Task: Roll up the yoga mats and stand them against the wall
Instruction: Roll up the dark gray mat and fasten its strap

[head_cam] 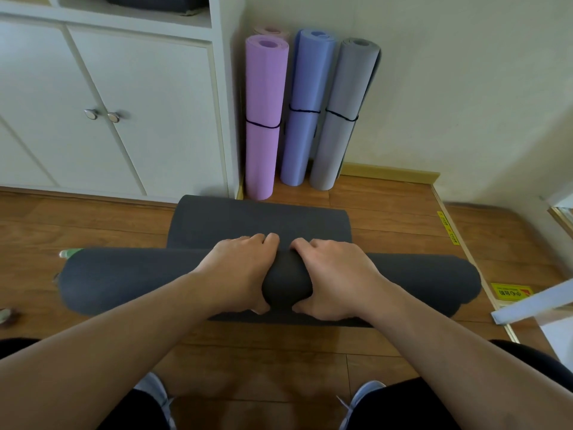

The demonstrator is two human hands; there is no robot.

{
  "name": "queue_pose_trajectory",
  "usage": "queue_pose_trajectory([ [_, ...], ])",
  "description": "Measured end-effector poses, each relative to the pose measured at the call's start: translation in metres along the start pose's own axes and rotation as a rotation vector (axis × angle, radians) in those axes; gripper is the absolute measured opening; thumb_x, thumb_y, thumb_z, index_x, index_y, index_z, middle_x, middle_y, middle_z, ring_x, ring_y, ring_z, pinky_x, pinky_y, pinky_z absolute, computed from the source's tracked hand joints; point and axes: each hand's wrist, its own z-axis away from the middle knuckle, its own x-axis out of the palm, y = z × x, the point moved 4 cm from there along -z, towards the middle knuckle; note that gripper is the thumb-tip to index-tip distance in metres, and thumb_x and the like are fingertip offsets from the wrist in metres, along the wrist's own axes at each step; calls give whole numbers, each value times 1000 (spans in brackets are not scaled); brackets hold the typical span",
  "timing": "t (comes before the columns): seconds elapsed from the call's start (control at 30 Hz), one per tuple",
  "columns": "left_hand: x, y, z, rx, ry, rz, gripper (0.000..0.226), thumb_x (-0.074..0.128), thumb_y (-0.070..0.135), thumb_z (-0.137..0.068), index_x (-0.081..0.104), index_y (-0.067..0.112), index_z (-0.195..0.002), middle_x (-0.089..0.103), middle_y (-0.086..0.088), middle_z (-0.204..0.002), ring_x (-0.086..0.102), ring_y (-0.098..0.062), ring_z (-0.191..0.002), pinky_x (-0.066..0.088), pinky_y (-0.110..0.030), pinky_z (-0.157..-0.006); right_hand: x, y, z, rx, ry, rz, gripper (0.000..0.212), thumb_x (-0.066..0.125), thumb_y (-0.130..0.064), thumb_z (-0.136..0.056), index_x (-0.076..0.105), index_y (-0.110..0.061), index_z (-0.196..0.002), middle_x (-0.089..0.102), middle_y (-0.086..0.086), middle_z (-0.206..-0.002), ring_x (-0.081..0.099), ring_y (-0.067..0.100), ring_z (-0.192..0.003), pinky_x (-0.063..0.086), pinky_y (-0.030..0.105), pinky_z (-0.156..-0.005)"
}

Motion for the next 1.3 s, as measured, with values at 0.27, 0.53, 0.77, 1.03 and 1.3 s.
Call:
queue_pose_trajectory([
  [0.27,-1,-9,1,-24,-183,107,75,87,63,-66,47,38,-124,60,14,-110,59,-11,-99,57,-36,-88,8,-9,2,-35,31,33,89,85,-62,-74,43,-26,-143,58,0,-129,60,22,-114,54,38,-92],
  [0.53,5,-4,8,0,-28,-54,90,85,63,-70,38,28,-139,56,8,-126,58,-15,-111,55,-36,-96,2,-1,1,-12,21,14,89,83,-65,-74,40,-29,-142,63,-3,-124,62,20,-110,56,39,-91],
  [0.77,-3,-12,5,-38,-153,85,73,86,62,-70,49,36,-127,61,13,-112,60,-11,-100,57,-37,-90,8,-11,1,-16,31,83,106,90,-60,-71,31,-26,-152,50,4,-142,52,26,-128,48,43,-108],
  [1.03,4,-6,7,3,-28,-31,94,86,65,-69,38,31,-141,55,9,-131,56,-16,-118,51,-38,-104,1,-2,-2,10,28,-6,88,84,-65,-73,42,-30,-142,61,-5,-125,61,20,-113,57,41,-91],
  [1.3,0,-12,4,-48,-222,115,74,88,62,-69,50,36,-127,61,13,-110,59,-11,-98,54,-32,-82,12,-12,-2,-28,9,111,113,91,-63,-67,31,-24,-153,49,4,-143,50,27,-130,47,44,-110],
])
